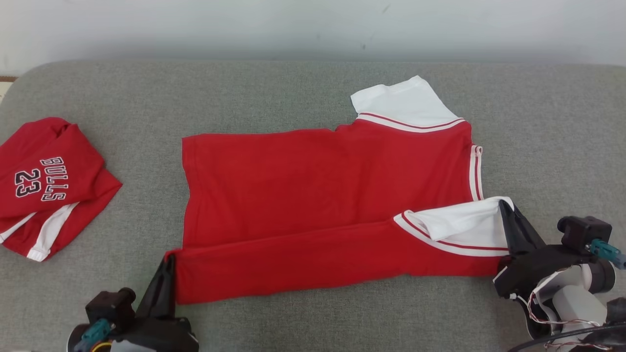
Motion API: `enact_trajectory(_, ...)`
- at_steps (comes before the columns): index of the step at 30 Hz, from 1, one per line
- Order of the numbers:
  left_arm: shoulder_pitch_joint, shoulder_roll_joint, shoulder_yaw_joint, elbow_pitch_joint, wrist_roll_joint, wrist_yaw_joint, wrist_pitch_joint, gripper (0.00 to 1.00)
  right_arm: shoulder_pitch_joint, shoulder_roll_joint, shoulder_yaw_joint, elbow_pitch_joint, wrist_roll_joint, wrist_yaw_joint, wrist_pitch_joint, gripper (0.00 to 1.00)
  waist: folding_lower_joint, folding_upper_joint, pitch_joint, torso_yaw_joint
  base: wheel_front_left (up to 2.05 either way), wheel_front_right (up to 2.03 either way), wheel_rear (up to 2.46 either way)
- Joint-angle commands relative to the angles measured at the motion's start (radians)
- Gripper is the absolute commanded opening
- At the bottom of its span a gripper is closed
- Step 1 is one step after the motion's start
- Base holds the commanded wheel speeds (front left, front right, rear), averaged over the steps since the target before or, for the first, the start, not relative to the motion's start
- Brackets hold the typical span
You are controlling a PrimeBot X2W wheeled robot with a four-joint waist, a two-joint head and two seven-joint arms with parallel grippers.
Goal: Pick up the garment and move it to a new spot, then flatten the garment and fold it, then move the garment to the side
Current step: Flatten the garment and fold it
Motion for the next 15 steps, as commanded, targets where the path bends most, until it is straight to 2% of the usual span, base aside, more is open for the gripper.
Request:
enact_trajectory(1, -0.019, 0.004, 0.005, 0.007, 0.010, -0.003, -0.001, 0.00, -0.018, 0.005, -0.004, 0.011, -0.007, -0.001, -0.001, 0.00, -0.0001, -0.0001, 0.006, 0.001, 0.00, 0.00, 0.00)
enact_trajectory(15, -0.083, 0.004, -0.002, 0.037, 0.023, 0.003, -0.001, 0.00, -0.083, 0.018, -0.008, 0.066, -0.049, -0.001, -0.001, 0.00, -0.0001, -0.0001, 0.037, 0.011, 0.00, 0.00, 0.00)
